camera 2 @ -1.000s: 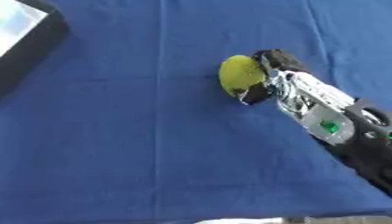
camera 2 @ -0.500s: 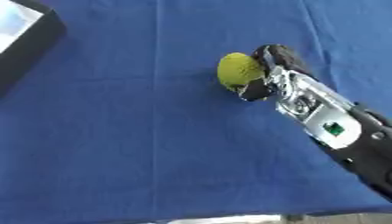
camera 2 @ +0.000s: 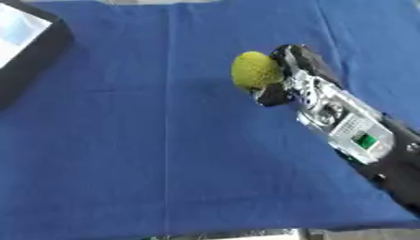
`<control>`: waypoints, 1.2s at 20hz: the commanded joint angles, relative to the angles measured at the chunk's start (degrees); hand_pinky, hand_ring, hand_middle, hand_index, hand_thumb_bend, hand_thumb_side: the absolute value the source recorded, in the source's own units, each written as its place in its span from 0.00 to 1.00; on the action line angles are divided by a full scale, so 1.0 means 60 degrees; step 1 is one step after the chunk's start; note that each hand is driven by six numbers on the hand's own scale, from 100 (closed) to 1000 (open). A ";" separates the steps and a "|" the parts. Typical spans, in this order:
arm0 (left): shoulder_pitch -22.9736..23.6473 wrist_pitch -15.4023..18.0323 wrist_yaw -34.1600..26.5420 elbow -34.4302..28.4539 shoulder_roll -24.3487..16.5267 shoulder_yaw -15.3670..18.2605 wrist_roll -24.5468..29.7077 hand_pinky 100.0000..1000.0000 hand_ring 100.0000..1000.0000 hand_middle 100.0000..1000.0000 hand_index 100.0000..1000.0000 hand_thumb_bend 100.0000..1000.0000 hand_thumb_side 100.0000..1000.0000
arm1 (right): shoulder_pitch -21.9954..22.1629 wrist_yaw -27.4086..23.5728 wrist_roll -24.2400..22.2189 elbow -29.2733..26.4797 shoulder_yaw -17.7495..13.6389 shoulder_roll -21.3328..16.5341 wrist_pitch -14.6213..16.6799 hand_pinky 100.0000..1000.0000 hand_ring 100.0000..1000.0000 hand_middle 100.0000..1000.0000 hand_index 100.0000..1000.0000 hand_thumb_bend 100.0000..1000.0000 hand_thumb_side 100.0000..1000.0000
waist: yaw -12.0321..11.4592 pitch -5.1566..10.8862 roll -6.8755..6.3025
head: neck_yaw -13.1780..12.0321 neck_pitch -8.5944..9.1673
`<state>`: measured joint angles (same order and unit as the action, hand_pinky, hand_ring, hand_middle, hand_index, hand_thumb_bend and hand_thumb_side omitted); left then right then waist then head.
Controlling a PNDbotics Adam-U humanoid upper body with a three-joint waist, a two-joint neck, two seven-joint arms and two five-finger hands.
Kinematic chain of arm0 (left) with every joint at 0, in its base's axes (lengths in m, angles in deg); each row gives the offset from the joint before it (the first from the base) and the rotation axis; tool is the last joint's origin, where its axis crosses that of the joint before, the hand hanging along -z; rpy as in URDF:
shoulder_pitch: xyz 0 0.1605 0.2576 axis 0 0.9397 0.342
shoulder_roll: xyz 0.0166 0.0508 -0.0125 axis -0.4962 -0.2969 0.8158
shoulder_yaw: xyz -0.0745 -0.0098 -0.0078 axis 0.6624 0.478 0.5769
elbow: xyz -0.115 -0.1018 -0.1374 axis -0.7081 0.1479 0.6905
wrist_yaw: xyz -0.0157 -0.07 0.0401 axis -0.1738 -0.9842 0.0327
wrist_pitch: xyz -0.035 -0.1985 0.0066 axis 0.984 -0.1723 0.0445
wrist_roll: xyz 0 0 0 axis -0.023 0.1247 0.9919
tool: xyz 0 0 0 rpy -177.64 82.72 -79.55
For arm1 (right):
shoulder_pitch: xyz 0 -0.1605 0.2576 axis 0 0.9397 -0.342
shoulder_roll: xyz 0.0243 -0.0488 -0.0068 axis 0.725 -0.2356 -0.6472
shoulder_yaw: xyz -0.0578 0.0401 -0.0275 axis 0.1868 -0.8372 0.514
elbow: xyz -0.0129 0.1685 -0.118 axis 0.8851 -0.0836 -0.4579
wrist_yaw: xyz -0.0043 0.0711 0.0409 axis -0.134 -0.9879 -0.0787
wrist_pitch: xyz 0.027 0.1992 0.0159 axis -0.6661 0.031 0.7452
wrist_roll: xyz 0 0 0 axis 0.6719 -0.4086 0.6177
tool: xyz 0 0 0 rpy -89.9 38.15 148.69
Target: Pick up the objects with one hand, pass them to the other hand, and then place them into the box on the other side of the table.
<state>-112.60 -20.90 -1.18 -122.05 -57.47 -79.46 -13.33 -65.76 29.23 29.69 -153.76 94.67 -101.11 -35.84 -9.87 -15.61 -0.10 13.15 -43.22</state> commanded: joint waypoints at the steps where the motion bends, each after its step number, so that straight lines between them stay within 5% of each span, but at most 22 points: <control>1: -0.0115 -0.0009 -0.0113 -0.0210 -0.0352 0.0131 -0.0028 0.84 0.76 0.65 0.71 0.00 0.18 | -0.0167 -0.0106 0.0317 -0.0204 -0.0166 -0.0089 0.0195 0.24 0.52 0.50 0.56 0.22 0.00 | 0.0017 0.0287 -0.0008 | -0.0038 -0.0019; 12: 0.0040 -0.0107 -0.1330 -0.1688 -0.0777 0.0167 -0.0081 0.84 0.73 0.61 0.72 0.00 0.16 | -0.0275 -0.0509 0.1728 -0.0204 -0.0207 0.0277 0.0948 0.00 0.46 0.49 0.54 0.17 0.00 | 0.0010 0.0395 -0.0033 | -0.0004 -0.0045; 24: -0.0316 -0.0161 -0.3108 -0.5184 -0.1061 -0.0584 0.1068 0.81 0.68 0.57 0.70 0.00 0.16 | -0.0375 -0.0921 0.3745 -0.0204 0.0226 0.0531 0.2108 0.01 0.44 0.49 0.53 0.15 0.00 | -0.0201 0.0543 -0.0093 | -0.0021 -0.0141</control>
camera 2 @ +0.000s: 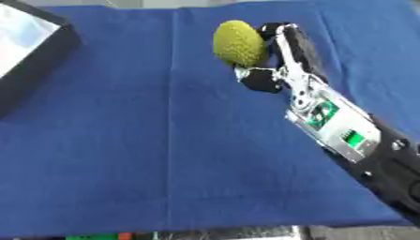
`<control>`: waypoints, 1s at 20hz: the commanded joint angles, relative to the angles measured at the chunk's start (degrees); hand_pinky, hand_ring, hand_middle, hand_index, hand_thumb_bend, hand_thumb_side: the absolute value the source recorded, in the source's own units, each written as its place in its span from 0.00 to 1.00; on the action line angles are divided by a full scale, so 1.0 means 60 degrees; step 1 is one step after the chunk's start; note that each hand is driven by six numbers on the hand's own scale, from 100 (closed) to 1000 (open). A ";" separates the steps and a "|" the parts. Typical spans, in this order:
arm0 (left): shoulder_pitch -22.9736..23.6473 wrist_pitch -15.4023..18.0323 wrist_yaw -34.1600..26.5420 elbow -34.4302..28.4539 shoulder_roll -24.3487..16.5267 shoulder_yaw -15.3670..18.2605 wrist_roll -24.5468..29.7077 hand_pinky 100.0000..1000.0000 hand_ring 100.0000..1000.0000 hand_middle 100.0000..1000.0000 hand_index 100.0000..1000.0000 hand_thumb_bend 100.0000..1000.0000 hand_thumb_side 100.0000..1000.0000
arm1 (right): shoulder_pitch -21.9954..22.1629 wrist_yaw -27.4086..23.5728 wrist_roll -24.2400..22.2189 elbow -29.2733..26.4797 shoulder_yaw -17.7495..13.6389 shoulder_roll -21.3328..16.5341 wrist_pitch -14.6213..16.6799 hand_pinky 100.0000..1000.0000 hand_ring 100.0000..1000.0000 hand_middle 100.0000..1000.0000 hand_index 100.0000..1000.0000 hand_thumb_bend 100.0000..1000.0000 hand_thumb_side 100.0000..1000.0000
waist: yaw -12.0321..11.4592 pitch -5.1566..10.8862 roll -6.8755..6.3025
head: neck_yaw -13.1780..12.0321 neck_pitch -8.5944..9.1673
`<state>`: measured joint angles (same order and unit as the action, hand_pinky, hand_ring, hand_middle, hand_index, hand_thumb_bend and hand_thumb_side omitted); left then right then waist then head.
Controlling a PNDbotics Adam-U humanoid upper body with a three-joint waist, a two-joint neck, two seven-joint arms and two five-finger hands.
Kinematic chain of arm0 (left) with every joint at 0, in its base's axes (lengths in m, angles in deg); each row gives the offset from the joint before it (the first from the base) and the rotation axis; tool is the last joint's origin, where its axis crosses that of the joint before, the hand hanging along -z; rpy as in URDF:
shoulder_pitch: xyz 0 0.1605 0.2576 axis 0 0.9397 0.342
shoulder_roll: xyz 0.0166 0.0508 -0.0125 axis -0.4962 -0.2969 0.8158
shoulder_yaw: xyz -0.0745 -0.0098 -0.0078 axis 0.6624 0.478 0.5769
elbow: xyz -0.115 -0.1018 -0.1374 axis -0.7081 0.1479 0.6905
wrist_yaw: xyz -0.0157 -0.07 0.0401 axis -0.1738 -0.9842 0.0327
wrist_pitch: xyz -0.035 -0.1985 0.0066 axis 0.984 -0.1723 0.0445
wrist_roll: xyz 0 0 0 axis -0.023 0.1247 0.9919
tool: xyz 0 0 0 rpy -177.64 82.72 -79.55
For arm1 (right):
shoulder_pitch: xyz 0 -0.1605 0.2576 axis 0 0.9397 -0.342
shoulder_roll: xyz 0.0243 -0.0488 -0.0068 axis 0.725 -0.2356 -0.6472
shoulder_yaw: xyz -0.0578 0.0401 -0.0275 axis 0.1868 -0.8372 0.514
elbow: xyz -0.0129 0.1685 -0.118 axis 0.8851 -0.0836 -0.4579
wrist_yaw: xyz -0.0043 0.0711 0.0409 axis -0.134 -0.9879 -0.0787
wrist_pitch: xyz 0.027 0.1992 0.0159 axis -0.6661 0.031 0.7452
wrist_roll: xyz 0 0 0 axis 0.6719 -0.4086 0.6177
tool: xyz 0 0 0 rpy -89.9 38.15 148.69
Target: Pick up the objects with one hand, pass them to the other hand, and then place them into the box on the other side of the table.
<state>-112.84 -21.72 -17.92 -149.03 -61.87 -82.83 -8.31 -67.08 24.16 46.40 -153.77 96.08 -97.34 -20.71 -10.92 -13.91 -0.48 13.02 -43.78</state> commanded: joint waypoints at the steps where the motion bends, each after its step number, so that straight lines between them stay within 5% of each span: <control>1: -0.0335 -0.0044 -0.0457 -0.0960 -0.0328 -0.0070 0.0329 0.81 0.68 0.57 0.70 0.00 0.16 | -0.0177 -0.0104 0.1061 -0.0203 0.0014 -0.0081 -0.0294 0.00 0.43 0.49 0.53 0.15 0.00 | -0.0052 0.0266 -0.0036 | 0.0010 -0.0052; 9: -0.0848 -0.0411 -0.1623 -0.3320 -0.0385 -0.0431 0.1404 0.81 0.68 0.57 0.70 0.00 0.16 | -0.0264 -0.0414 0.1935 -0.0203 0.0148 -0.0060 0.0343 0.00 0.43 0.48 0.52 0.12 0.00 | -0.0248 0.0318 -0.0067 | 0.0094 -0.0056; 20: -0.1740 0.0053 -0.2555 -0.3506 0.0141 -0.1243 0.2354 0.81 0.69 0.59 0.72 0.00 0.16 | -0.0307 -0.0577 0.2088 -0.0203 0.0192 -0.0083 0.0399 0.01 0.43 0.49 0.52 0.11 0.00 | -0.0403 0.0400 -0.0122 | 0.0157 -0.0056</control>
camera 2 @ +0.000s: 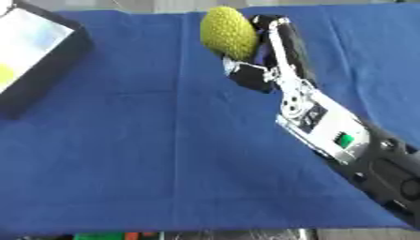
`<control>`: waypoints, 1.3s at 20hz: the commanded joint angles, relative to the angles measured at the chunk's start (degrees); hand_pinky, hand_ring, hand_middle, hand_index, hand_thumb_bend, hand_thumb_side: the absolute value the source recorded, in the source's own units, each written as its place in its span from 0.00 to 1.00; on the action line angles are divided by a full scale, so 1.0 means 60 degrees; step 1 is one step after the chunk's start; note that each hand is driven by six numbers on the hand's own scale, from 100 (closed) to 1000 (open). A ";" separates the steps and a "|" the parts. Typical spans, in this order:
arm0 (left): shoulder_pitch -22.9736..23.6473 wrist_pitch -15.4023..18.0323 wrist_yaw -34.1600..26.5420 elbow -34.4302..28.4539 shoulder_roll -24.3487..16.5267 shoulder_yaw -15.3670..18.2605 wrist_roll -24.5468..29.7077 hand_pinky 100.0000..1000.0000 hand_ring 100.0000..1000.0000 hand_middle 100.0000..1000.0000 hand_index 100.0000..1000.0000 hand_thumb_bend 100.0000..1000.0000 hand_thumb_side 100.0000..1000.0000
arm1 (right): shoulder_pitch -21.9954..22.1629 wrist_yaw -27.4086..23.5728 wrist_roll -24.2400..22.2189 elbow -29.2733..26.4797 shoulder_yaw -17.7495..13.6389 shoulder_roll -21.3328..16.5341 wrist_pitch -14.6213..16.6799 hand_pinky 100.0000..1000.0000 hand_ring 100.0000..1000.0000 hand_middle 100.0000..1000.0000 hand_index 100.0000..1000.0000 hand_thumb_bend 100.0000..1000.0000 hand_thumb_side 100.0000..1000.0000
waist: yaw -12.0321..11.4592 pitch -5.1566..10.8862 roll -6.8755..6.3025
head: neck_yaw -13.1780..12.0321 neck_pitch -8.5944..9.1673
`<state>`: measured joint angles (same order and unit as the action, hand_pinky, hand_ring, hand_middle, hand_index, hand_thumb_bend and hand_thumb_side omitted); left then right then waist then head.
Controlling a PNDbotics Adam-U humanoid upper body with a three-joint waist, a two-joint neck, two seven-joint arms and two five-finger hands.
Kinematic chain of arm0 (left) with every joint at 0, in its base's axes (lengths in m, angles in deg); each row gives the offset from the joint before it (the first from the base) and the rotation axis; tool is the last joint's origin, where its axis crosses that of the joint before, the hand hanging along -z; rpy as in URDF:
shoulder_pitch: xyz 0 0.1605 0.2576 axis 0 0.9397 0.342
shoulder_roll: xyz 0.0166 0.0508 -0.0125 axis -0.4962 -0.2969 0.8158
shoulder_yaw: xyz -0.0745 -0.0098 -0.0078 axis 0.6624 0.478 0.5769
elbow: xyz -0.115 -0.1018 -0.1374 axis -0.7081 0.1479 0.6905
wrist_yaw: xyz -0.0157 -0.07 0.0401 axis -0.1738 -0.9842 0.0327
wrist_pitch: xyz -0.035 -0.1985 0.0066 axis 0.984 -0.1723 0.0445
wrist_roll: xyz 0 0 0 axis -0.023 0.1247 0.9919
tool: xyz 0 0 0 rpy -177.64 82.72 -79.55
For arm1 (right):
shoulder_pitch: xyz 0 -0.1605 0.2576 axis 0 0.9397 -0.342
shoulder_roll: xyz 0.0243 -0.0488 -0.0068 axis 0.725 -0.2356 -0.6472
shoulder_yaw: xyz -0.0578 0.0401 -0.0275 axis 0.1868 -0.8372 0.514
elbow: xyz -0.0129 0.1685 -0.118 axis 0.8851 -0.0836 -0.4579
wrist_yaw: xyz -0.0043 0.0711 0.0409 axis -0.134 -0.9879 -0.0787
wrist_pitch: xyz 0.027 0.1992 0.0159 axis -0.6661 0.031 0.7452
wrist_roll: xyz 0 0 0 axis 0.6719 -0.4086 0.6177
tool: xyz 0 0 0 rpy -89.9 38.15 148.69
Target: Pick up the objects with one hand, pass them to the other hand, and then place them into the box on the other side of the table.
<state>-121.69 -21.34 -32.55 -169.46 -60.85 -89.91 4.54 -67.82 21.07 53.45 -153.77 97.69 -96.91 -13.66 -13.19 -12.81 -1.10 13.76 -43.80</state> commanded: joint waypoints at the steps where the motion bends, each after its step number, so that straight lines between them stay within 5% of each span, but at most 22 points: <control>1: -0.0340 -0.0044 -0.0139 -0.0101 0.0039 -0.0159 0.0345 0.81 0.70 0.61 0.73 0.00 0.17 | -0.0204 -0.0072 0.0902 -0.0203 -0.0063 -0.0145 -0.0749 0.01 0.43 0.49 0.52 0.11 0.00 | -0.0035 0.0221 -0.0023 | 0.0039 -0.0053; 10: -0.0826 -0.0368 0.0247 -0.0101 0.0697 -0.0831 0.1282 0.82 0.72 0.64 0.77 0.00 0.18 | -0.0343 -0.0062 0.0776 -0.0203 0.0092 0.0003 -0.0610 0.02 0.43 0.48 0.52 0.11 0.00 | -0.0038 0.0217 -0.0030 | -0.0002 -0.0053; 24: -0.0963 -0.0407 0.1284 -0.0101 0.1185 -0.1155 0.1777 0.85 0.76 0.71 0.81 0.00 0.19 | -0.0559 0.0031 0.0253 -0.0203 0.0502 0.0113 0.0064 0.02 0.43 0.49 0.52 0.11 0.00 | -0.0053 0.0182 -0.0033 | 0.0061 -0.0053; 25: -0.0964 -0.0365 0.1376 -0.0101 0.1215 -0.1171 0.1792 0.85 0.76 0.72 0.81 0.00 0.19 | -0.0582 0.0051 0.0201 -0.0203 0.0531 0.0126 0.0093 0.02 0.43 0.49 0.52 0.16 0.00 | -0.0053 0.0178 -0.0031 | 0.0063 -0.0053; 26: -0.0963 -0.0333 0.1453 -0.0101 0.1248 -0.1181 0.1801 0.85 0.77 0.72 0.82 0.00 0.19 | -0.0610 0.0071 0.0145 -0.0203 0.0561 0.0142 0.0120 0.02 0.43 0.49 0.52 0.11 0.00 | -0.0056 0.0171 -0.0031 | 0.0066 -0.0053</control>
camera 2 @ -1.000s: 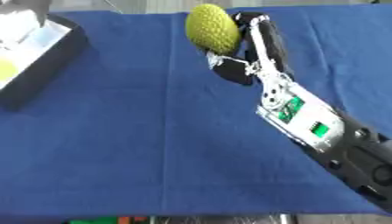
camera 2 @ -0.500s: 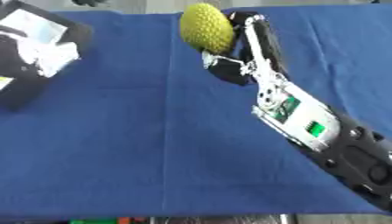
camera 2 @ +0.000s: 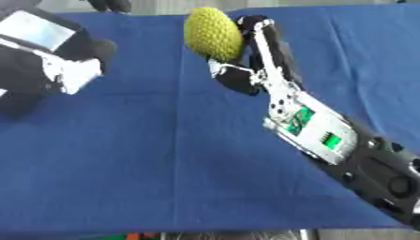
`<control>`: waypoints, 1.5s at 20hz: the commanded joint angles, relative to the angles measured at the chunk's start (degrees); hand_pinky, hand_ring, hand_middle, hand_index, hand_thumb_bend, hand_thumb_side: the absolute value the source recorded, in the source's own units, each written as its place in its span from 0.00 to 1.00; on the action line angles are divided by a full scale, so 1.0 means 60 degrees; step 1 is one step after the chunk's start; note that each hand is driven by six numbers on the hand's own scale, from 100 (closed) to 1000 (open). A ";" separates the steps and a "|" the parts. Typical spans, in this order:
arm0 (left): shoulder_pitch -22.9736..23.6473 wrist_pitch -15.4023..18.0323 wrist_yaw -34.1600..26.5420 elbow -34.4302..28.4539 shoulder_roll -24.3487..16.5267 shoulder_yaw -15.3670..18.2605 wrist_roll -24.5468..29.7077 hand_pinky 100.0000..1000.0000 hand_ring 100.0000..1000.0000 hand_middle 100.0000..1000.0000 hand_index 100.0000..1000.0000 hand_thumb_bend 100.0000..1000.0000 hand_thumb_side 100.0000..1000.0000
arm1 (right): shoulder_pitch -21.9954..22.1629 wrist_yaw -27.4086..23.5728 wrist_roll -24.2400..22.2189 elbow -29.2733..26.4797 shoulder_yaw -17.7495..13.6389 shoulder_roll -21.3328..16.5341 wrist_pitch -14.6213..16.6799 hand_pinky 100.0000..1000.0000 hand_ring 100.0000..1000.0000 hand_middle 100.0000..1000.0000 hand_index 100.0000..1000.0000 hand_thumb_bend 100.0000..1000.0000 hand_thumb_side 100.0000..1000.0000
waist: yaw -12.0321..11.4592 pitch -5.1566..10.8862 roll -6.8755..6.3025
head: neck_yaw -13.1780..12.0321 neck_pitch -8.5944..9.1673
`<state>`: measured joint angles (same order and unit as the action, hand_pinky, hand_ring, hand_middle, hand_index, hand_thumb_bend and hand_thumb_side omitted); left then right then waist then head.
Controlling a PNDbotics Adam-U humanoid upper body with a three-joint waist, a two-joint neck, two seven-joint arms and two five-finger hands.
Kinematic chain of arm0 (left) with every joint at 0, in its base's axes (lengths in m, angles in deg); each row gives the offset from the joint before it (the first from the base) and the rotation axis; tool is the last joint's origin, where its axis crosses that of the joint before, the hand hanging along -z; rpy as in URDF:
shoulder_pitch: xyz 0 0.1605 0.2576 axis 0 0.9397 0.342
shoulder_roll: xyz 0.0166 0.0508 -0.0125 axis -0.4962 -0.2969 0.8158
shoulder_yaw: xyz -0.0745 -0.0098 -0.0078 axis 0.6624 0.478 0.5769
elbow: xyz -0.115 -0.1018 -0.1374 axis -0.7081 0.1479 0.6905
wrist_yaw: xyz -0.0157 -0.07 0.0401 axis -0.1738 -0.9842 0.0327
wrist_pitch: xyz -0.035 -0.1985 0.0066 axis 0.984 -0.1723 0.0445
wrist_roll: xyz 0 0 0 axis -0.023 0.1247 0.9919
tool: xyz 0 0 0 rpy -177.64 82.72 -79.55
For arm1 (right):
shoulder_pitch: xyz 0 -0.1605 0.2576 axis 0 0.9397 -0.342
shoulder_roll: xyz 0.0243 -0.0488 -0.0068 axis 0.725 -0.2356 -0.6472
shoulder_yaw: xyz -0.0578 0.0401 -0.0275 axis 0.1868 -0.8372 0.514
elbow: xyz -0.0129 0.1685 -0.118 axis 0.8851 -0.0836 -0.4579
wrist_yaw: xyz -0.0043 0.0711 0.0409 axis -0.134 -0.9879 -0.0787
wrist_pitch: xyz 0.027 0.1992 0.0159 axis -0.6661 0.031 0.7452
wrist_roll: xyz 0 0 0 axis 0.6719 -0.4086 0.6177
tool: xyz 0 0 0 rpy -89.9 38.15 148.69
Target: Pick up the objects with one hand, pass them to the other hand, and then place them into the box on the other side of the table.
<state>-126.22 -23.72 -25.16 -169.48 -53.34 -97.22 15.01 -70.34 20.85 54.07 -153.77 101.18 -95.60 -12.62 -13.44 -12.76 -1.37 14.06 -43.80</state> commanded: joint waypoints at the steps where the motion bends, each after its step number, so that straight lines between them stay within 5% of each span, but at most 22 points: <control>1: -0.0207 0.0084 0.0316 -0.0099 0.0026 0.0024 0.0066 0.85 0.77 0.73 0.83 0.00 0.20 | -0.0218 0.0126 -0.0009 -0.0203 0.0008 -0.0060 -0.0036 0.02 0.43 0.49 0.52 0.11 0.00 | -0.0016 0.0157 0.0013 | 0.0018 -0.0052; 30: -0.0040 0.0649 0.2520 0.0813 0.0920 -0.0449 0.0424 0.88 0.81 0.77 0.88 0.06 0.26 | -0.0655 0.1109 -0.1314 -0.0203 0.0607 0.0138 0.0497 0.00 0.44 0.49 0.53 0.12 0.00 | -0.0015 0.0034 0.0036 | -0.0207 0.0053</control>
<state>-125.74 -20.19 -10.93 -164.96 -47.73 -100.29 17.63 -73.29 26.78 46.57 -153.77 105.16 -94.34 -9.82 -13.49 -13.43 -1.21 13.08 -43.76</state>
